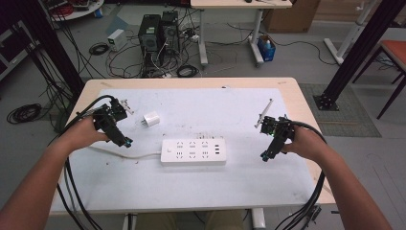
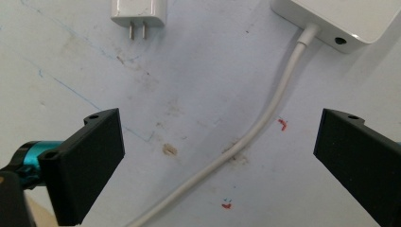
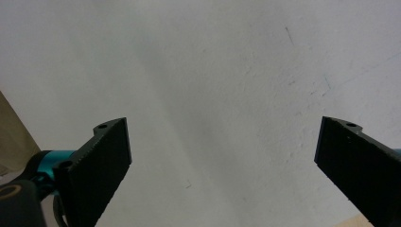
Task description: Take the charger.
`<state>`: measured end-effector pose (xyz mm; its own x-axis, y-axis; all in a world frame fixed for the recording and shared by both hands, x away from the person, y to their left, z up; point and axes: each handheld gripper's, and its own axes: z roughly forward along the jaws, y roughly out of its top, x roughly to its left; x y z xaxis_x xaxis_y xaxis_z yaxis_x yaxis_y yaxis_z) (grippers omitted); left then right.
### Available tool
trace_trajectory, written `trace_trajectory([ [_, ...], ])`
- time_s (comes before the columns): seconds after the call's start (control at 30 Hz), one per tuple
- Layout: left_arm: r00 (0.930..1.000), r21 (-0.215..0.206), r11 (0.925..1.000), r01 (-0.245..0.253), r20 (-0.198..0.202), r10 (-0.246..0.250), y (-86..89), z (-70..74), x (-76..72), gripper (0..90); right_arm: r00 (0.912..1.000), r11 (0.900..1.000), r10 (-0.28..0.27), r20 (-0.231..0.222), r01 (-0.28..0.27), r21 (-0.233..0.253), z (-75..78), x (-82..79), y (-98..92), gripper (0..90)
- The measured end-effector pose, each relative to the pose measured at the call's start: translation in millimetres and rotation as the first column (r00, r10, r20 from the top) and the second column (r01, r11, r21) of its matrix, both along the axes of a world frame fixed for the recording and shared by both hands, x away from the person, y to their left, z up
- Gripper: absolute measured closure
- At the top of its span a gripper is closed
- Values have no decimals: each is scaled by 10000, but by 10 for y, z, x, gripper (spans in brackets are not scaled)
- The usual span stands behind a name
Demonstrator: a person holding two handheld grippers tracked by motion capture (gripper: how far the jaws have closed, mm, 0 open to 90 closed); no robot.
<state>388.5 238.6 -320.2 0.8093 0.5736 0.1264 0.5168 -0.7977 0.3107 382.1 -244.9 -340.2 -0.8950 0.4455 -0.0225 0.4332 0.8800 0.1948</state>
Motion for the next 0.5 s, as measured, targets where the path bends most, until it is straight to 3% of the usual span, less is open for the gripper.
trace_trajectory([
  [0.33, 9995, -103, 9997, -218, 248, 220, -26, 28, 97, 25, 10000, 9999, -91, 30, 91, 102, -2, 12, -29, 38],
  [0.5, 9990, -520, 9980, -354, 269, 368, -51, 21, 208, 25, 9997, 9997, -176, 144, 173, 198, 3, 27, -36, 38],
])
